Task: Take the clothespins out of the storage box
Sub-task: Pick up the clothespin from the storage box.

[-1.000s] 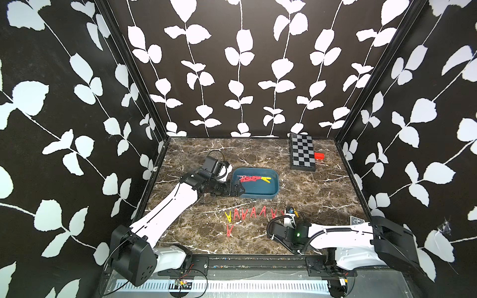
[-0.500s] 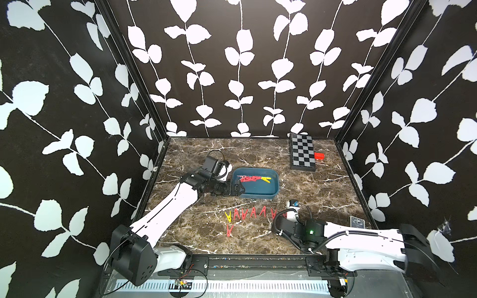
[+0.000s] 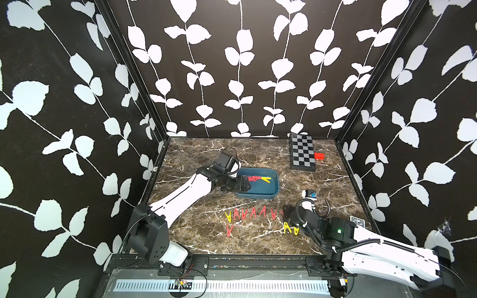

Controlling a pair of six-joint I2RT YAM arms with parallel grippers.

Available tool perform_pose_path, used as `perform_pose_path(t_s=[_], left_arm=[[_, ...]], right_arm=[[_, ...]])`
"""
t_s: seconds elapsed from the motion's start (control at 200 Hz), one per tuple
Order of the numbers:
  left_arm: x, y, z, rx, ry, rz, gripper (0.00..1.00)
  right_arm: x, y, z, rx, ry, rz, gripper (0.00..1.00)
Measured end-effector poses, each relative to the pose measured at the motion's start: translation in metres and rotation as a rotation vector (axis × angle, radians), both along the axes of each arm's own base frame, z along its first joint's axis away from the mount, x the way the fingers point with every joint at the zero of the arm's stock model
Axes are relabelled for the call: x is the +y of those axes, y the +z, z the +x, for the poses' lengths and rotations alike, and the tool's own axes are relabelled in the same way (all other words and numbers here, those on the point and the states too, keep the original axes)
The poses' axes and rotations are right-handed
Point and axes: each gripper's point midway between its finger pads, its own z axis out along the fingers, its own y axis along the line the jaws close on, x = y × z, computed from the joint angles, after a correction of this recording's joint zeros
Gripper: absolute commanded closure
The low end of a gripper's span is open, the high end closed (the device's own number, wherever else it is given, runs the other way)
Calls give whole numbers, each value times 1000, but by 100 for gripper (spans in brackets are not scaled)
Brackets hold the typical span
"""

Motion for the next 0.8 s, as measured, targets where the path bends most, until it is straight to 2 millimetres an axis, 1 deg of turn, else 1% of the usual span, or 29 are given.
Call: perform_pose_path(t_s=[0.17, 0.265, 0.335, 0.435, 0.49, 0.62, 0.795], left_arm=[[-20, -8, 21, 4, 36, 33, 26], [-38, -14, 29, 9, 55, 45, 32], [-56, -21, 36, 14, 62, 58, 36], [-81, -35, 48, 21, 85, 80, 40], [-91, -44, 54, 22, 106, 97, 43], [-106, -61, 65, 20, 157, 138, 45], [-128, -71, 89, -8, 202, 178, 47]], right_arm=[[-12, 10, 14, -3, -4, -43, 1], [-17, 15, 22, 7, -1, -69, 1], [-18, 17, 27, 17, 12, -84, 1], [-20, 16, 30, 37, 34, -99, 1], [-23, 15, 32, 48, 43, -106, 1], [-28, 12, 34, 71, 59, -110, 1], [-31, 10, 36, 97, 78, -92, 1]])
